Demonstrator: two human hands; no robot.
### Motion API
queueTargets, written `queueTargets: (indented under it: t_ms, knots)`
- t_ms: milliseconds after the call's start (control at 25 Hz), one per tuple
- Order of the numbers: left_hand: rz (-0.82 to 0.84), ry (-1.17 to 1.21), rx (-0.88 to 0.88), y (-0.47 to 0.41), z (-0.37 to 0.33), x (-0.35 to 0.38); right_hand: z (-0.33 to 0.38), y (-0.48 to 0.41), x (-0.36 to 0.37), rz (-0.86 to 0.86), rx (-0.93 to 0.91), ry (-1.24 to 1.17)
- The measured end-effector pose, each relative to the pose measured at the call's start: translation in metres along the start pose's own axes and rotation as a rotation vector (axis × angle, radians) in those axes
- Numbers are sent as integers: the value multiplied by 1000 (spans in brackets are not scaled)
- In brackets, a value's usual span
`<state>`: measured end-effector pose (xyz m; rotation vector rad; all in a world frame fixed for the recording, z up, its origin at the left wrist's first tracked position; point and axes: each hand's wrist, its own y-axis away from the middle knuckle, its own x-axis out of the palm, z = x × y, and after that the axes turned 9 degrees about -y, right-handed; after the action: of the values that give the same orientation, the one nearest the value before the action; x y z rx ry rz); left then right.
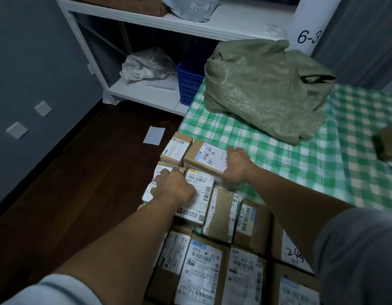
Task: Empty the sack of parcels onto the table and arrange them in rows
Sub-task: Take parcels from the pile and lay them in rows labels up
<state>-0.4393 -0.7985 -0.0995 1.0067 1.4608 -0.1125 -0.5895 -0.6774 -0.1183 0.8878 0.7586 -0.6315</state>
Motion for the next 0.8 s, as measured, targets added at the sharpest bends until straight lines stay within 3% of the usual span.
queueTargets:
  t_ms: [400,800]
  knots:
    - [-91,124,65,29,-40,-5,-32,42,-49,-51,19,-33]
    - [-106,202,244,101,-198,8,-152,119,-165,-227,128,-4]
